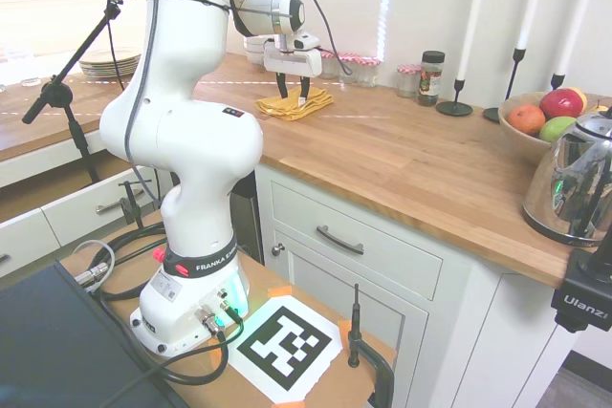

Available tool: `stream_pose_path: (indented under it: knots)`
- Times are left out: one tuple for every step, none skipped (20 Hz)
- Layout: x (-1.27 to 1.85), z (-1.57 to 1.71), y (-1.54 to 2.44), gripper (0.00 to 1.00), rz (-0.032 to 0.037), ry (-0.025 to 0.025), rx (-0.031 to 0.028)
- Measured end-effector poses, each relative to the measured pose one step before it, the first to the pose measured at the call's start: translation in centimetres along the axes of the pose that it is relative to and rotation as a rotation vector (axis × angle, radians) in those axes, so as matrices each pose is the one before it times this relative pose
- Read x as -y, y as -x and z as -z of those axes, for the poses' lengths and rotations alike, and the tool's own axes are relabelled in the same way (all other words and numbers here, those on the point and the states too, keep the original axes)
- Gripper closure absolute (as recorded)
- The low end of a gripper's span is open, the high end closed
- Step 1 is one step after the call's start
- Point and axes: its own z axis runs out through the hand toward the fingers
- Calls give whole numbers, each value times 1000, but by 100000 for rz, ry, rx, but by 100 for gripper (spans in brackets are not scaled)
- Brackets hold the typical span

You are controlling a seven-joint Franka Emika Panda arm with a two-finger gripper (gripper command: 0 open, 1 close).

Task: Wipe the counter

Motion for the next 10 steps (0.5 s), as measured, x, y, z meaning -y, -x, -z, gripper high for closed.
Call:
stream_pose_path:
  knots:
    - [-164,76,74,0,51,-47,-68]
    - [-229,126,133,0,112,-156,-106]
    - [-278,181,183,0,168,-280,-154]
    - [-361,175,235,0,223,-85,-115]
    - [-395,300,287,0,274,-301,-195]
    - [-419,376,289,0,277,-554,-309]
    - [-467,390,253,0,196,-477,-331]
    - [-519,402,209,0,92,-307,-282]
    - [-532,406,112,0,-19,-402,-308]
    - [-525,405,-21,0,-170,-611,-296]
